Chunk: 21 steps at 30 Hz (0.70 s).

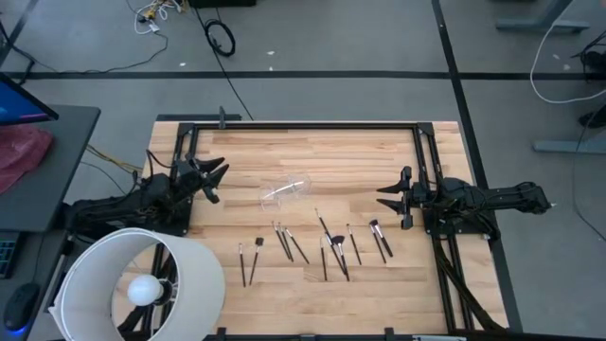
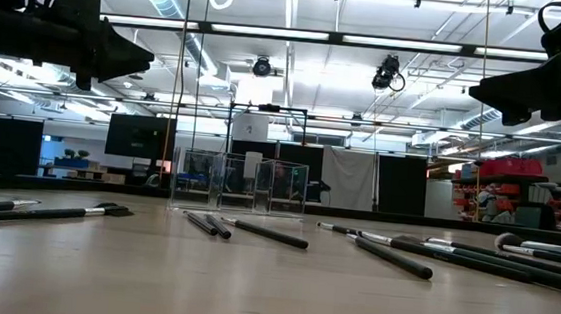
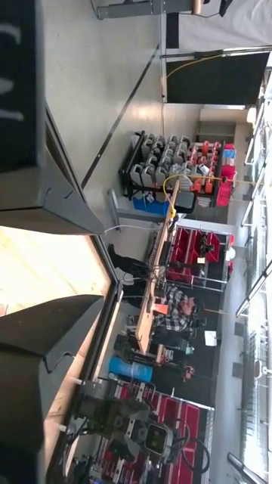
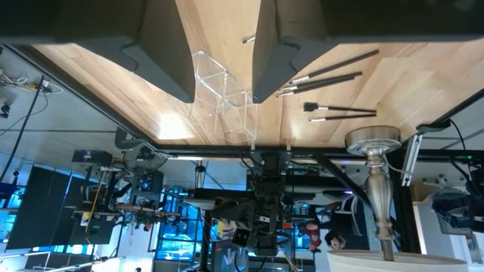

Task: Put items in baskets/containers
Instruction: Put the black blush brush into the transparent organizer

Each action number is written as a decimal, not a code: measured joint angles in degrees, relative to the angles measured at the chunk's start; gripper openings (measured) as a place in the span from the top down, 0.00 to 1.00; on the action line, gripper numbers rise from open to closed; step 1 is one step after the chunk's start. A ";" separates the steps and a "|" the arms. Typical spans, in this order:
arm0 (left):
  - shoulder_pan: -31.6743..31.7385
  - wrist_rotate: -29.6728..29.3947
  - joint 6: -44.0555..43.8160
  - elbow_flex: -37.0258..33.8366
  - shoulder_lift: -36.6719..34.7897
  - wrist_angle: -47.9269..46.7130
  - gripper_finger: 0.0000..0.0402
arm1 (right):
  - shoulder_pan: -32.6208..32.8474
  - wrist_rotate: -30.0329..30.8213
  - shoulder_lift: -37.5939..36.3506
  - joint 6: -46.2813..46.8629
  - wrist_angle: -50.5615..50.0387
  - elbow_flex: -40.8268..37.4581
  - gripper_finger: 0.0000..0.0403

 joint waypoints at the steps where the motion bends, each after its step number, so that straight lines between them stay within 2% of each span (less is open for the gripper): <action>1: 0.00 0.00 0.00 0.00 0.00 0.00 0.65 | -0.02 0.00 0.00 0.00 0.00 0.00 0.66; 8: 0.00 0.51 -2.30 0.00 0.00 0.02 0.65 | -0.02 0.00 0.00 0.00 0.00 0.00 0.66; 13: 0.00 8.37 -2.93 0.00 0.00 0.04 0.65 | -0.01 0.00 -0.01 0.00 -0.01 -0.01 0.66; 21: 0.00 9.91 -3.11 0.00 0.00 0.08 0.65 | -0.01 0.00 -0.01 0.00 -0.01 0.00 0.66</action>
